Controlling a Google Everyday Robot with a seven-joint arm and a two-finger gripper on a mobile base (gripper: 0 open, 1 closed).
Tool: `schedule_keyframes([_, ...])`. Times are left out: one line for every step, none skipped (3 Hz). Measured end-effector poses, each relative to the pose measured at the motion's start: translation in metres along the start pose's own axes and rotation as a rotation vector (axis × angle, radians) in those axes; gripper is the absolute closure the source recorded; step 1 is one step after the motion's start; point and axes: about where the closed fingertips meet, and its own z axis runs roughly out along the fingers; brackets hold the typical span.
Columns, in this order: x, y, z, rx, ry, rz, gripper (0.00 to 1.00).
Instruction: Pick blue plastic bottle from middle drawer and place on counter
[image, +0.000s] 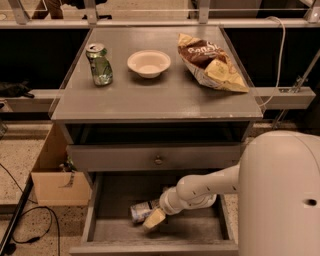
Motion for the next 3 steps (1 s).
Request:
schedule_keyframes([0.0, 0.0, 0.0, 0.0, 0.0, 0.0, 0.24])
schedule_keyframes([0.0, 0.0001, 0.0001, 0.0, 0.0, 0.0, 0.47])
schedule_keyframes([0.0, 0.0001, 0.0001, 0.0, 0.0, 0.0, 0.71])
